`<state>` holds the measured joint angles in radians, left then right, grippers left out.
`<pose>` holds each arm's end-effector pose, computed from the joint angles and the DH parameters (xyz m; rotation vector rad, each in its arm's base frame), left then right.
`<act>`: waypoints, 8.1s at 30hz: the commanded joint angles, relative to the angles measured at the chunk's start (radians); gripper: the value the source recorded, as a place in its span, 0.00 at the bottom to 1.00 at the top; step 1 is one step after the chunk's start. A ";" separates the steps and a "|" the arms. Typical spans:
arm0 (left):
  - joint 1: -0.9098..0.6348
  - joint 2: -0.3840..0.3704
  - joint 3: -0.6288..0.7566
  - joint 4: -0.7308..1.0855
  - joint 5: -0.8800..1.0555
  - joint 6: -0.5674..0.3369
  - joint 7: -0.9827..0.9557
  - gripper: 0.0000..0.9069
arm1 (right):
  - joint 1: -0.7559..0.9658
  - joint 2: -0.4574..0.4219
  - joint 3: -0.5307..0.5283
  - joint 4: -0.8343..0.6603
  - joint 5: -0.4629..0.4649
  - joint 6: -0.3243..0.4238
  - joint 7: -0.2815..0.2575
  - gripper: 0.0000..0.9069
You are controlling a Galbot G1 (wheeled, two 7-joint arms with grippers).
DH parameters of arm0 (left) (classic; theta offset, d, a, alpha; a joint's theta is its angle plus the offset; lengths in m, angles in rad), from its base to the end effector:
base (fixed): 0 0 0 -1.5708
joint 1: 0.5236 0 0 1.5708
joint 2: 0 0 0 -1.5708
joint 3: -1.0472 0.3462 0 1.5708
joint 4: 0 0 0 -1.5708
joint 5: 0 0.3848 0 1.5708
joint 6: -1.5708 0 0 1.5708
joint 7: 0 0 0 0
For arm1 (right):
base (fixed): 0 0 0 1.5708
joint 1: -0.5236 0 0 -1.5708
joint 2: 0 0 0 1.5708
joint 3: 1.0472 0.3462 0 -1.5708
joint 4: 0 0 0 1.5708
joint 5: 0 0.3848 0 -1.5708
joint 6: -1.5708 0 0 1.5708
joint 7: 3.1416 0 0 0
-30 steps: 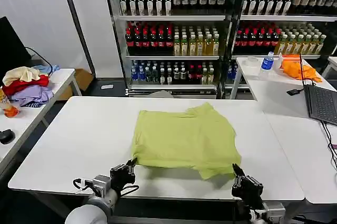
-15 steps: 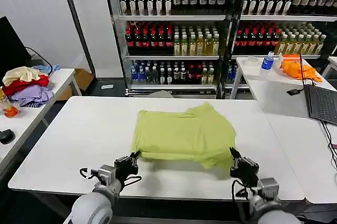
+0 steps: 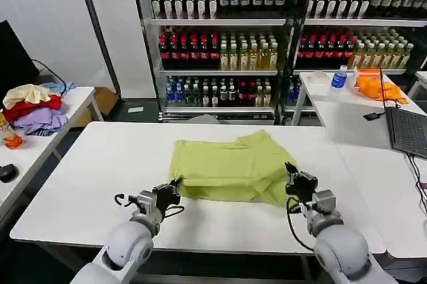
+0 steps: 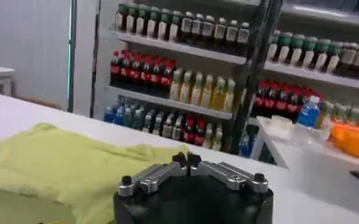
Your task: Fold and organize the clothes.
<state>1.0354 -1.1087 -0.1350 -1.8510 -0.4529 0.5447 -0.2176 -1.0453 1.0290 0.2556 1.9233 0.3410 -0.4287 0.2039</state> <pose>0.3455 -0.0185 -0.2730 -0.3472 -2.6841 -0.1821 0.3487 -0.0281 -0.2314 0.2161 -2.9196 0.3687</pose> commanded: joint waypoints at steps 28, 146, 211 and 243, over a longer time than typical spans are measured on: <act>-0.024 -0.050 -0.004 0.102 0.032 -0.023 0.001 1.00 | -0.028 0.063 -0.006 -0.053 -0.085 0.050 -0.018 1.00; -0.275 -0.071 0.010 0.330 -0.122 -0.008 -0.034 1.00 | 0.370 0.135 -0.077 -0.514 0.189 -0.128 0.029 1.00; -0.213 -0.054 -0.014 0.218 -0.230 -0.007 -0.046 0.04 | 0.352 0.165 -0.068 -0.414 0.276 -0.096 0.012 0.00; 0.115 0.117 -0.072 -0.134 -0.168 0.020 -0.015 0.04 | -0.302 0.048 0.309 0.228 0.272 -0.150 0.011 0.00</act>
<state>1.0596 -1.0229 -0.1989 -1.9145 -0.6620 0.5636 -0.2461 -1.1794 1.0899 0.4766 2.0315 0.6121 -0.5750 0.2127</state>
